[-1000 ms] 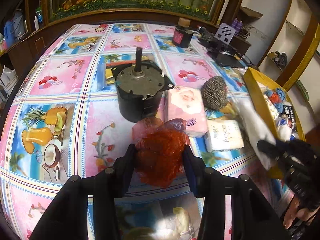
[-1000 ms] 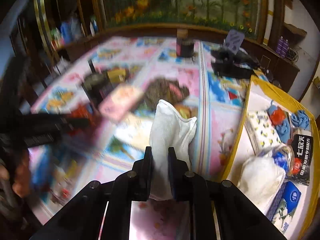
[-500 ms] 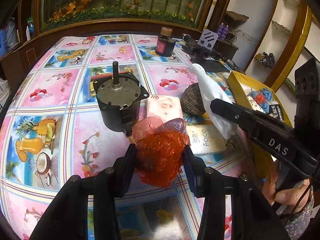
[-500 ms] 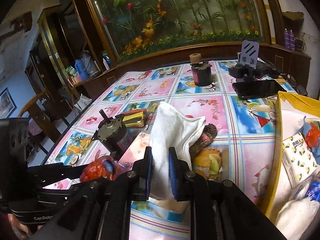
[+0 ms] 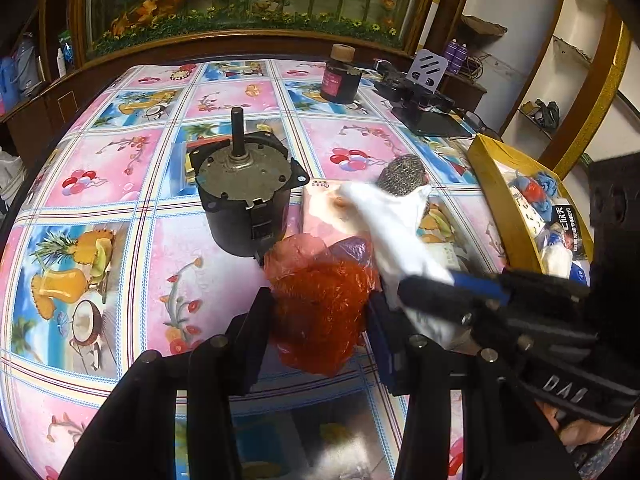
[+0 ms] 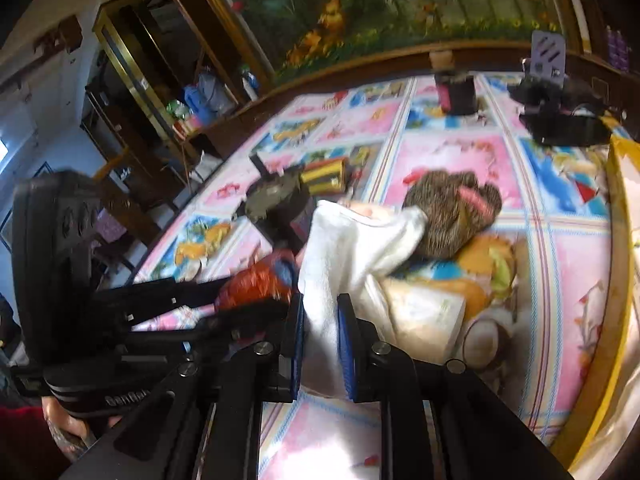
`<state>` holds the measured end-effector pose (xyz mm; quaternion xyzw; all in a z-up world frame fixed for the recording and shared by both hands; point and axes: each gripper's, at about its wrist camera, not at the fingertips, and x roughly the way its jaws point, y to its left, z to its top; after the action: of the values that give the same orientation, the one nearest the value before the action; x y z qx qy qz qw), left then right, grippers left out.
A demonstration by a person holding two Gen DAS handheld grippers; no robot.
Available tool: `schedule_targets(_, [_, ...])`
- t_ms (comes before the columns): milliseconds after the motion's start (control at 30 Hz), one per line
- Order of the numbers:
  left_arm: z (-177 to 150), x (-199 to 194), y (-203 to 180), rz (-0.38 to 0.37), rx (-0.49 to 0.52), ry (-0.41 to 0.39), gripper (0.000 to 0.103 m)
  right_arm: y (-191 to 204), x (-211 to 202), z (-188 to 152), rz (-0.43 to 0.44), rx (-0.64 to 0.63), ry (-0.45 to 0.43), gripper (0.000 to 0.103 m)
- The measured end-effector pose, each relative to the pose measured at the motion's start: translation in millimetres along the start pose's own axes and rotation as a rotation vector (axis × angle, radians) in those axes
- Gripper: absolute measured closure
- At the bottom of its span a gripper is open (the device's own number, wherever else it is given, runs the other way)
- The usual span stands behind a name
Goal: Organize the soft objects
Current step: 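Lift the red mesh bag with the left gripper while the right lifts the white cloth bag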
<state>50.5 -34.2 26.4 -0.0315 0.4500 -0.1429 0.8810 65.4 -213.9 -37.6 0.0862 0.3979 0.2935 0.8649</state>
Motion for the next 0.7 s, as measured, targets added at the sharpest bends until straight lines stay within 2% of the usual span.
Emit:
schedule_targets(100, [-1,1,-1,0.000,0.004,0.008,0.059,8,1,-2,-0.066,-0.053,-0.006,0.085])
schedule_targets(267, [-1,1,2,0.004,-0.008,0.010,0.059,15,0,0,-0.136,-0.102,-0.021,0.072])
schedule_targets(533, [-1,0,1,0.007,-0.009,0.006,0.059,21,-9,0,-0.194,-0.162,-0.057,0.070])
schedule_targets(600, [-1,0,2,0.008,-0.012,0.005,0.060,25,-14,-1,-0.205,-0.187,-0.080,0.054])
schedule_targets(667, [0,-1,6,0.018,-0.023,0.002,0.060,27,-16,-2,-0.256,-0.208,-0.091,0.031])
schedule_targets(700, [0,-2,7,0.014,-0.031,0.002,0.060,26,-16,-3,-0.266,-0.215,-0.090,0.028])
